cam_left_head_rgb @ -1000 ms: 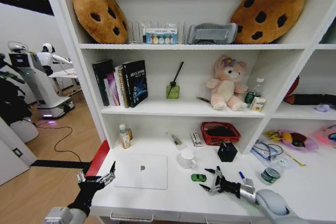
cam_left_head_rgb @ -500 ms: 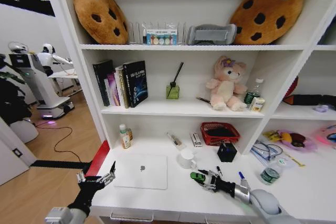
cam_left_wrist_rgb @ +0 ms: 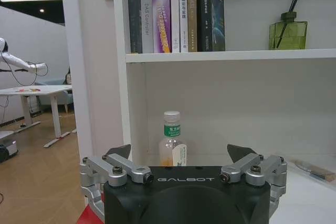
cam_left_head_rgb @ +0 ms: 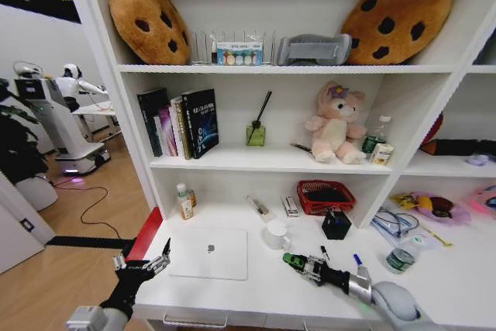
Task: Organize the objects on the table.
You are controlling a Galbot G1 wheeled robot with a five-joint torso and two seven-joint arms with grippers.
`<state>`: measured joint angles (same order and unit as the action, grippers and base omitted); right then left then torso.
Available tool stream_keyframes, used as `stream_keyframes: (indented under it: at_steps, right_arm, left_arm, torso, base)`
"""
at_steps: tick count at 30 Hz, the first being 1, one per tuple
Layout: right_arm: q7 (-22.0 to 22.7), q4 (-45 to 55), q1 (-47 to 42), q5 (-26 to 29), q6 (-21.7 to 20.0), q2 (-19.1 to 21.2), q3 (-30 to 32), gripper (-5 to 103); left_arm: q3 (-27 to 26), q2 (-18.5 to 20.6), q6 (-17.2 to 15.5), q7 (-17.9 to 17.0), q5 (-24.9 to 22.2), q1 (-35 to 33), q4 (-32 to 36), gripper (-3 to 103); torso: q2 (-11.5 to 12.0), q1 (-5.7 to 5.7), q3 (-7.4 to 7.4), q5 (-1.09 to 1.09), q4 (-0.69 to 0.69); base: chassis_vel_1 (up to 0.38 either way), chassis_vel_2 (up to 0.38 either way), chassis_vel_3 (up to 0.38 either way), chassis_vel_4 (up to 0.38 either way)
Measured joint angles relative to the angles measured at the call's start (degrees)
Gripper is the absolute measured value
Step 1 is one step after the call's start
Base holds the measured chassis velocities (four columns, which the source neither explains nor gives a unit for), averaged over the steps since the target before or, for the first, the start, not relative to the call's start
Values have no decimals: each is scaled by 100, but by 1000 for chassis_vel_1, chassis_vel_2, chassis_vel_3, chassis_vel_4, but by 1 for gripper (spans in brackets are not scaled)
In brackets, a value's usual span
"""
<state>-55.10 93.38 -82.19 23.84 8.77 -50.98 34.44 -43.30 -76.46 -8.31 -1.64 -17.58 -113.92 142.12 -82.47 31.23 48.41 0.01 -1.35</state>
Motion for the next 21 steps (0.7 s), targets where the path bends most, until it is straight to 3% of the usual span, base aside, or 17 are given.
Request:
stream_keyframes:
  at_steps: [6, 9, 10, 12, 13, 16, 21]
  right_arm:
    - [-15, 904, -174, 511, -104, 290, 302, 37]
    - [255, 1555, -27, 1182, -424, 678, 553, 37]
    - [255, 1555, -27, 1182, -424, 678, 553, 37]
    - [639, 1868, 396, 1957, -801, 1168, 655, 37]
    - [639, 1868, 396, 1957, -801, 1168, 655, 37]
    - [1016, 1865, 1333, 2730, -1150, 1787, 481, 37]
    - [1347, 1398, 2497, 3106, -1423, 2277, 44, 37]
  left_arm:
    - [0, 0, -1, -1, 0, 0, 0, 100]
    - [0, 0, -1, -1, 0, 0, 0, 100]
    - [0, 0, -1, -1, 0, 0, 0, 100]
    - [-1, 0, -1, -1, 0, 0, 0, 100]
    - [-1, 0, -1, -1, 0, 0, 0, 100]
    - [0, 0, -1, -1, 0, 0, 0, 100]
    - [0, 1, -1, -1, 0, 0, 0, 100]
  torso:
    - [-1, 0, -1, 0, 0]
    - [-1, 0, -2, 0, 0]
    - [-1, 0, -2, 0, 0]
    - [-2, 0, -2, -2, 2]
    - [-2, 0, -2, -2, 2]
    - [-2, 0, -2, -1, 2]
    - [-2, 0, -1, 0, 1]
  base:
    - [0, 0, 0, 0]
    - [0, 0, 0, 0]
    - [0, 0, 0, 0]
    - [0, 0, 0, 0]
    - [0, 0, 0, 0]
    - [0, 0, 0, 0]
    - [0, 0, 0, 0]
